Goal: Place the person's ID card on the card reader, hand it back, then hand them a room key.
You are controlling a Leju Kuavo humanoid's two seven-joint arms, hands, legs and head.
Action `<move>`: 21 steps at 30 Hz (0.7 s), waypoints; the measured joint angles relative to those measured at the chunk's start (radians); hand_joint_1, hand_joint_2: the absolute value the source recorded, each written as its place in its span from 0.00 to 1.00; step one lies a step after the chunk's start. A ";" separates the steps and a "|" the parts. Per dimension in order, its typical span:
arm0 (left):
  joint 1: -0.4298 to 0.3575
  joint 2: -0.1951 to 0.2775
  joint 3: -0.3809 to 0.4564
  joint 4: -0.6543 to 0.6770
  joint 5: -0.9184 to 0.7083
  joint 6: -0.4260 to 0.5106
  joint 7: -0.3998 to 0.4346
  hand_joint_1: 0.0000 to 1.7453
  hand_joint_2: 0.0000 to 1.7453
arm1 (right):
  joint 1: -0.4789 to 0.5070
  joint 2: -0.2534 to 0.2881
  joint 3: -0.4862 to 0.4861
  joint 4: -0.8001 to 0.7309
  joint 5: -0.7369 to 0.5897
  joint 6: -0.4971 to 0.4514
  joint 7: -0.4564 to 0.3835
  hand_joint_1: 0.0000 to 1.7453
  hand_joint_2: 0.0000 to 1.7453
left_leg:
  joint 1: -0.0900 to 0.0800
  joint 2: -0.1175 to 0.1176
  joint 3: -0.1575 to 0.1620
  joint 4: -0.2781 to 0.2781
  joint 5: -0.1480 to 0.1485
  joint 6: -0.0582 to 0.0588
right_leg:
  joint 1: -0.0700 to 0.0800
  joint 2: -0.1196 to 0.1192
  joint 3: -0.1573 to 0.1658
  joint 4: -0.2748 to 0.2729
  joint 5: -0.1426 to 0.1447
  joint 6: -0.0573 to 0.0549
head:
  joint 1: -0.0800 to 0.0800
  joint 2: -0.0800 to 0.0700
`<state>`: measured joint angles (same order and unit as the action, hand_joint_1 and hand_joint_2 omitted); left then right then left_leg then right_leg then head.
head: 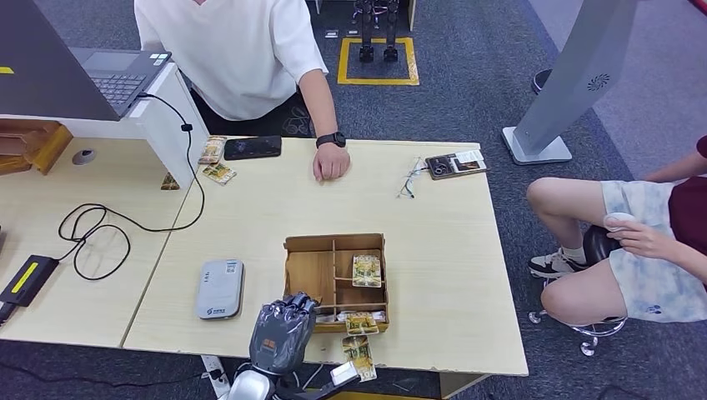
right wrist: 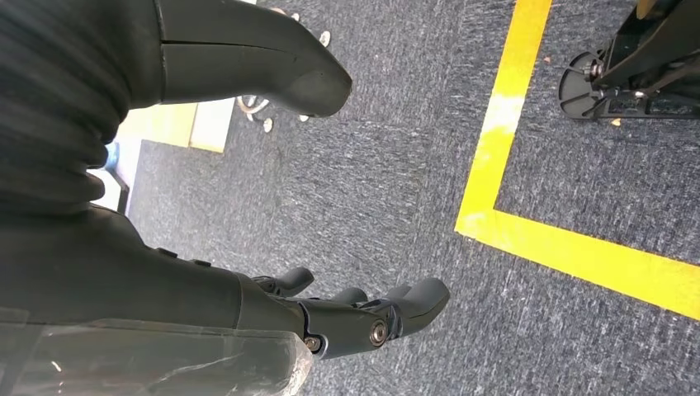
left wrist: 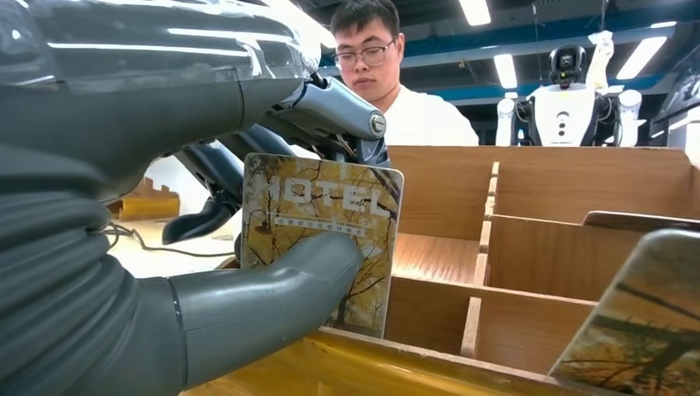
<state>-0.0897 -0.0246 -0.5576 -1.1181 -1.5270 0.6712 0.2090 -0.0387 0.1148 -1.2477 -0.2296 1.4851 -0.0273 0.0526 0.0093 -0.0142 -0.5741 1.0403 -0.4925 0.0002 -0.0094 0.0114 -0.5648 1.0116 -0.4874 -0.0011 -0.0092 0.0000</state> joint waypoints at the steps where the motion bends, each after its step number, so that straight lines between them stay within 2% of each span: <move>1: 0.003 0.000 0.002 -0.005 0.000 0.000 -0.003 1.00 1.00 | 0.000 0.000 0.000 0.000 0.000 0.000 0.000 0.00 1.00 | 0.000 0.000 0.000 0.000 0.000 0.000 | 0.000 0.000 0.000 0.000 0.000 0.000 | 0.000 0.000; 21: 0.098 -0.005 0.094 -0.209 0.012 0.000 -0.114 1.00 1.00 | 0.000 0.000 -0.001 0.000 0.015 -0.004 -0.001 0.00 1.00 | 0.000 0.000 0.000 0.000 0.000 0.000 | 0.000 0.000 -0.001 0.000 0.000 0.000 | 0.000 0.000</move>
<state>0.0079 -0.0298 -0.4640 -1.3270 -1.5153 0.6714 0.0951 -0.0385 0.1148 -1.2490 -0.2296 1.5003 -0.0308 0.0519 0.0093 -0.0141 -0.5745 1.0403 -0.4925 0.0002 -0.0094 0.0115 -0.5654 1.0116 -0.4874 -0.0010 -0.0092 0.0000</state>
